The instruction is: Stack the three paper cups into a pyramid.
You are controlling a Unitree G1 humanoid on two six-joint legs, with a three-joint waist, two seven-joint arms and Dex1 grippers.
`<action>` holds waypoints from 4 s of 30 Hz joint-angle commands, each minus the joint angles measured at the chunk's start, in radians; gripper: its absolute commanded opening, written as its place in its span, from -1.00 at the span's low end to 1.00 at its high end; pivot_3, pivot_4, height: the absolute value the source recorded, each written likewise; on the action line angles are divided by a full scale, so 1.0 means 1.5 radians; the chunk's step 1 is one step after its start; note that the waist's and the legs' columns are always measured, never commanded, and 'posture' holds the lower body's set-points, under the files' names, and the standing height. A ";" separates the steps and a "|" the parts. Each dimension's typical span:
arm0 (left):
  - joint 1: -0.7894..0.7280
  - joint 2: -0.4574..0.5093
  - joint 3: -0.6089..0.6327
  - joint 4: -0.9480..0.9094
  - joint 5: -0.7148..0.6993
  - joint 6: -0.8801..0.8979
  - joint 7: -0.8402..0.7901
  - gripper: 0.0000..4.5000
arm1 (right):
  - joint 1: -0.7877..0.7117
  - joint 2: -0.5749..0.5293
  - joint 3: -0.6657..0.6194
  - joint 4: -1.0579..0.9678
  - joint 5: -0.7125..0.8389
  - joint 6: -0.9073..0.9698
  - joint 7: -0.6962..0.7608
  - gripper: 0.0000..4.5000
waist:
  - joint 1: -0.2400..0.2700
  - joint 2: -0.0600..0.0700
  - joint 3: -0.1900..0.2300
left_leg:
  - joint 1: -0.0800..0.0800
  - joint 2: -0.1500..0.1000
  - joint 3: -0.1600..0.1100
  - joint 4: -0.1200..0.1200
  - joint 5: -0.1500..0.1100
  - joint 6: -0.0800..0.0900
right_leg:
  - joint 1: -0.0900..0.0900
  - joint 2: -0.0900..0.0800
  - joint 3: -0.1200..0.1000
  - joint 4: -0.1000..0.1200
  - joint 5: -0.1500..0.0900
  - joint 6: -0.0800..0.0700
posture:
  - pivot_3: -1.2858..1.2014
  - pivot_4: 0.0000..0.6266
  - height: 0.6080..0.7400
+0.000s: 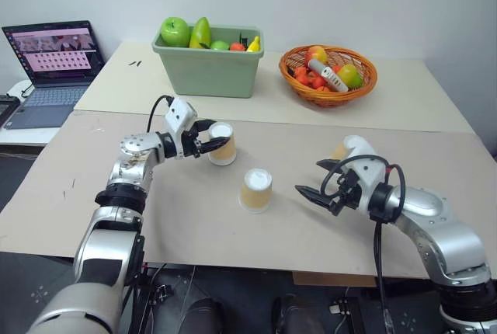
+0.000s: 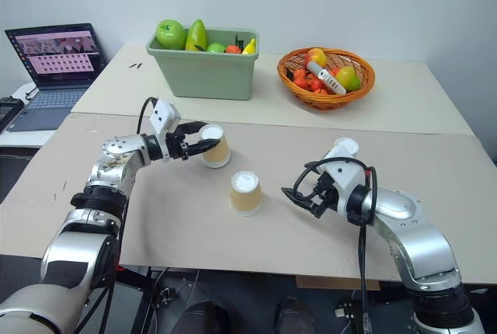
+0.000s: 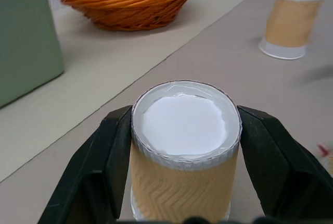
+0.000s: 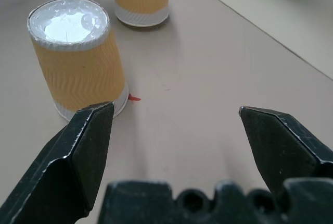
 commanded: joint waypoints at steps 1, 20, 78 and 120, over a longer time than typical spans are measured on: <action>0.046 0.040 0.006 -0.142 -0.036 0.058 -0.029 0.36 | -0.008 0.001 -0.010 -0.017 0.006 -0.003 -0.005 1.00 | 0.000 0.000 0.000 | 0.000 0.000 0.000 0.000 0.000 0.000 | 0.000 0.000 0.000 0.000 0.000 0.000 | 0.03 -0.52 0.51; 0.145 0.036 -0.063 -0.337 -0.082 0.170 -0.063 0.36 | -0.008 -0.011 -0.021 -0.019 0.012 0.008 -0.006 1.00 | 0.007 0.000 0.000 | 0.000 0.000 -0.001 0.003 0.000 0.000 | 0.000 0.000 0.000 0.000 0.000 0.000 | 0.03 -0.52 0.51; 0.231 0.167 0.064 -0.612 -0.248 0.374 0.045 0.99 | -0.114 -0.052 -0.089 0.305 -0.076 -0.095 -0.024 1.00 | 0.004 0.002 0.002 | 0.005 0.000 -0.001 0.001 0.000 0.001 | 0.005 0.000 0.002 -0.002 0.000 0.001 | 0.03 -0.52 0.51; 0.247 0.185 0.060 -0.629 -0.254 0.372 0.074 1.00 | -0.260 0.046 -0.096 0.506 -0.092 -0.171 -0.063 0.23 | -0.006 0.005 0.004 | 0.005 0.000 -0.001 0.000 0.000 0.000 | 0.005 0.000 0.001 -0.002 0.000 0.001 | 0.03 -0.52 0.51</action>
